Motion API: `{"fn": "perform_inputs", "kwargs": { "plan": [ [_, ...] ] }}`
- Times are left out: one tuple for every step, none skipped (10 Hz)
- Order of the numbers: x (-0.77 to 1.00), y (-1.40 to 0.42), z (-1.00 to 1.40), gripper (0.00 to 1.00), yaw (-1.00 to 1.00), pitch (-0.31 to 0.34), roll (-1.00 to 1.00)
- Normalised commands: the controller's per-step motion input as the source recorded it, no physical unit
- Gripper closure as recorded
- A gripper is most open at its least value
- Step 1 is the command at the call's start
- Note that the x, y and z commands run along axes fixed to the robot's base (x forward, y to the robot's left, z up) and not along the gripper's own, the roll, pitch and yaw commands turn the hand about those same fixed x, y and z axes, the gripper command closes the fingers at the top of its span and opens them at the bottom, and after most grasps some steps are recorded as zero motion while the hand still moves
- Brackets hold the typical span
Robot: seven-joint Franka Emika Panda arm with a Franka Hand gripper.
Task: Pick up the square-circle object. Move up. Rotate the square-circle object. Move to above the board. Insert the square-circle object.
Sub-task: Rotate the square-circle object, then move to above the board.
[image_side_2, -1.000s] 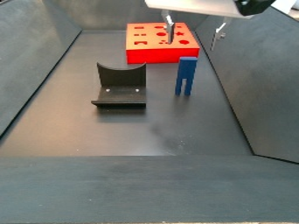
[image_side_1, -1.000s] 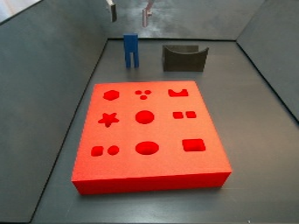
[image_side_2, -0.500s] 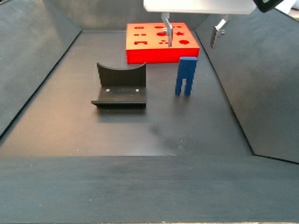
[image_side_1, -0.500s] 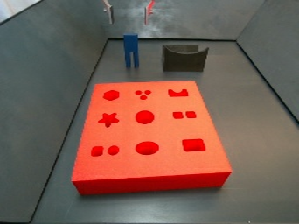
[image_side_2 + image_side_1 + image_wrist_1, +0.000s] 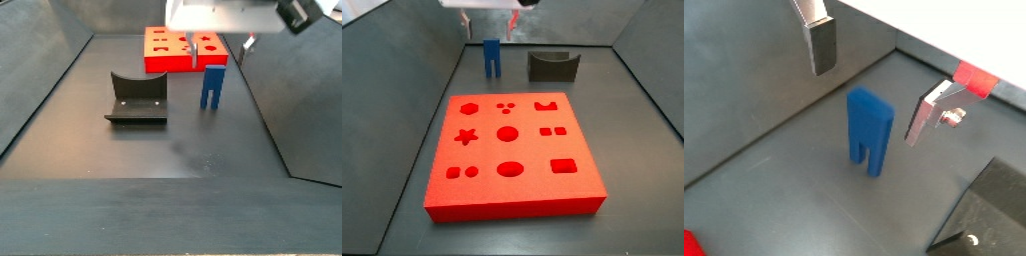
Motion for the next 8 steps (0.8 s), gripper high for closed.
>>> {"fn": "perform_inputs", "kwargs": {
  "plan": [
    [0.03, -0.01, -0.79, 0.00, 0.05, -0.027, -0.01],
    [0.03, -0.01, -0.64, 0.00, 0.05, -0.030, -0.01],
    [0.03, -0.01, -0.45, 0.00, 0.05, -0.031, -0.01],
    [0.04, -0.01, -0.30, 0.00, 0.05, -0.029, -0.02],
    [0.00, 0.00, 0.00, 1.00, 0.05, -0.030, -0.02],
    [0.18, 0.16, 1.00, 1.00, 0.02, -0.345, -0.36],
    [0.18, 0.16, 1.00, 1.00, 0.01, -0.317, -0.36],
    [0.16, 0.16, 1.00, 1.00, -0.01, -0.240, -0.36]
  ]
}}
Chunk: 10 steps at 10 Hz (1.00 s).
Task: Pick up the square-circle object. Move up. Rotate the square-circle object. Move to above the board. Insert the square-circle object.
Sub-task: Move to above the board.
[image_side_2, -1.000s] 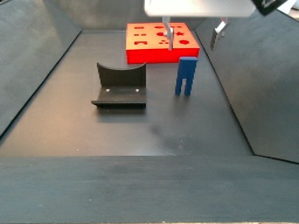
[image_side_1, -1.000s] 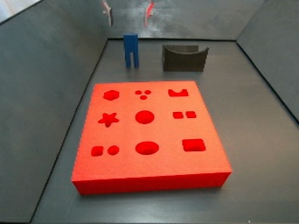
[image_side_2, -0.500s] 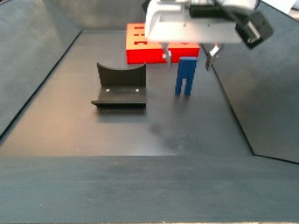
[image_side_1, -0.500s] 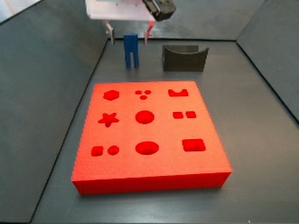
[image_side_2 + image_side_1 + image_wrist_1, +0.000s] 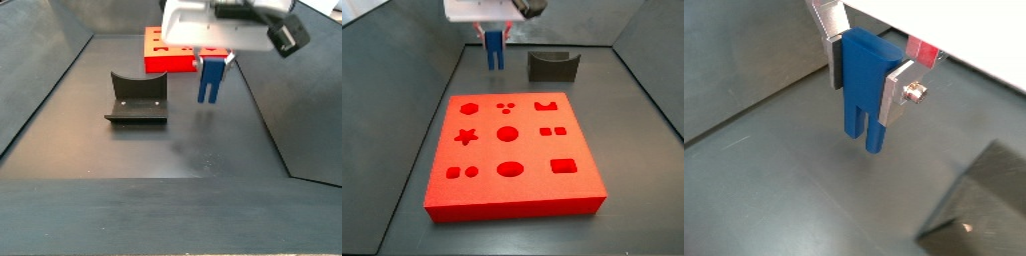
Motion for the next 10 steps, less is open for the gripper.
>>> {"fn": "perform_inputs", "kwargs": {
  "plan": [
    [0.15, 0.15, 1.00, 1.00, -0.02, -0.130, -0.32],
    [0.15, 0.15, 1.00, 1.00, -0.02, -0.055, -0.27],
    [0.14, 0.15, 1.00, 1.00, -0.02, -0.003, -0.22],
    [0.14, 0.14, 1.00, 1.00, -0.02, 0.034, -0.19],
    [0.14, 0.14, 1.00, 1.00, -0.02, 0.047, -0.17],
    [0.13, 0.14, 1.00, 1.00, -0.03, 0.051, -0.16],
    [0.13, 0.14, 1.00, 1.00, -0.04, 0.059, -0.14],
    [0.12, 0.13, 1.00, 1.00, -0.04, 0.064, -0.12],
    [0.12, 0.13, 1.00, 1.00, -0.04, 0.071, -0.10],
    [0.11, 0.12, 1.00, 1.00, -0.04, 0.076, -0.09]
  ]
}}
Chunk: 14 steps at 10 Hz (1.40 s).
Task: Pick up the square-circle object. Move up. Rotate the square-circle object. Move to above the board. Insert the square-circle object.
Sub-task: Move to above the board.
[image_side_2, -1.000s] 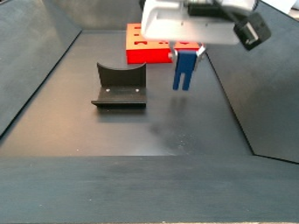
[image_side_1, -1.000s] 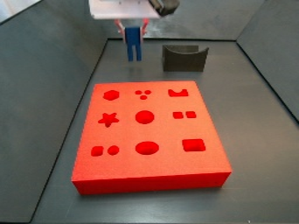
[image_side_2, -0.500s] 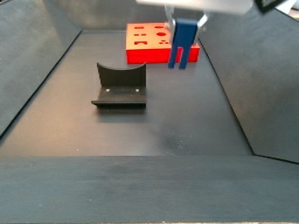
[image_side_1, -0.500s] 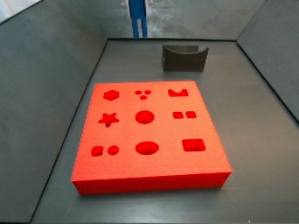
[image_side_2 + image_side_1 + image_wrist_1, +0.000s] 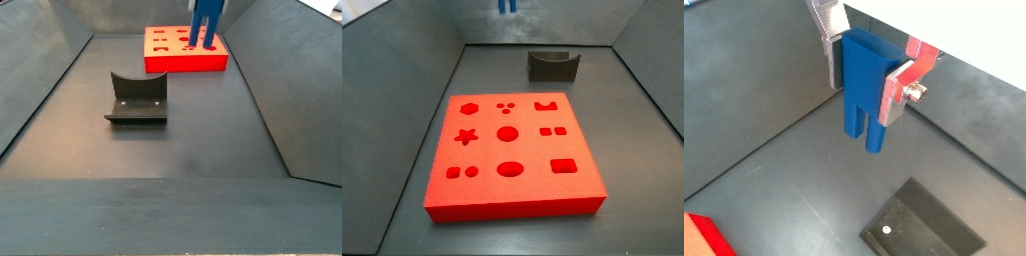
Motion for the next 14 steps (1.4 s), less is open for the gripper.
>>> {"fn": "perform_inputs", "kwargs": {
  "plan": [
    [0.10, 0.12, 1.00, 1.00, -0.04, 0.082, -0.07],
    [0.09, 0.11, 1.00, 1.00, -0.04, 0.086, -0.06],
    [0.08, 0.11, 1.00, 1.00, -0.04, 0.089, -0.04],
    [0.07, 0.09, 0.92, 1.00, -0.04, 0.089, -0.03],
    [0.04, 0.06, 0.69, 1.00, -0.04, 0.093, -0.02],
    [0.03, 0.05, 0.52, 1.00, -0.04, 0.094, -0.01],
    [0.02, 0.03, 0.30, 1.00, -0.03, 0.094, 0.01],
    [0.01, 0.03, 0.19, 1.00, -0.03, 0.097, 0.01],
    [0.00, -1.00, -0.01, 1.00, -0.20, 0.629, 0.47],
    [0.00, -1.00, -0.01, 1.00, -0.19, 0.618, 0.47],
    [0.01, -1.00, 0.00, 1.00, -0.06, 0.466, 0.41],
    [0.01, -1.00, -0.01, 1.00, -0.04, 0.307, 0.18],
    [0.02, -1.00, -0.01, 1.00, -0.01, 0.224, 0.11],
    [0.02, -1.00, 0.00, 1.00, 0.00, 0.171, 0.09]
  ]
}}
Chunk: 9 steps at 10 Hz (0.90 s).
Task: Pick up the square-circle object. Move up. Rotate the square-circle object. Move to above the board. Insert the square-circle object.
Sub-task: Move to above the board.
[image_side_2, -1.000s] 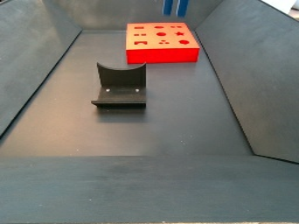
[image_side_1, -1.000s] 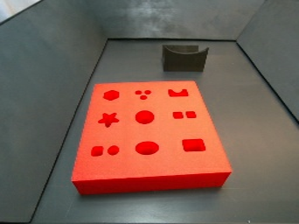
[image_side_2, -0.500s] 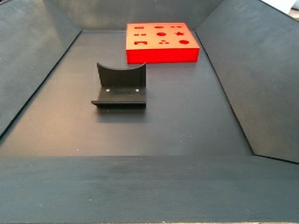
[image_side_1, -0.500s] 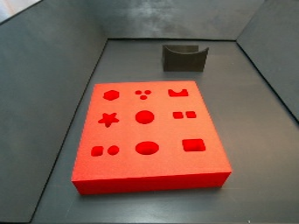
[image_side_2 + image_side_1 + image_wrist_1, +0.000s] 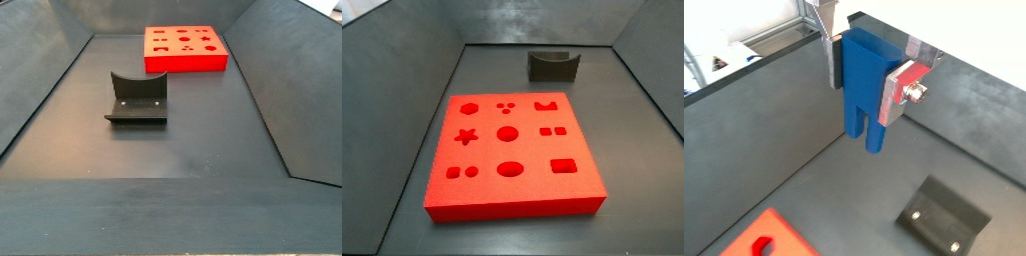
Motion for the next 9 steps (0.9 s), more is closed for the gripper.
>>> {"fn": "perform_inputs", "kwargs": {
  "plan": [
    [0.03, -1.00, 0.00, 1.00, 0.01, 0.133, 0.06],
    [0.05, -1.00, 0.00, 1.00, 0.01, 0.121, 0.03],
    [0.06, -1.00, 0.00, 1.00, 0.01, 0.122, 0.01],
    [0.08, -1.00, 0.01, 1.00, 0.01, 0.128, 0.01],
    [0.09, -1.00, 0.01, 1.00, 0.02, 0.129, 0.01],
    [0.11, -1.00, 0.02, 1.00, 0.01, 0.133, 0.01],
    [0.12, -0.92, 0.02, 1.00, 0.01, 0.132, 0.01],
    [0.11, -0.55, 0.03, 1.00, 0.01, 0.137, 0.03],
    [0.10, -0.38, 0.03, 1.00, 0.01, 0.135, 0.04]
  ]
}}
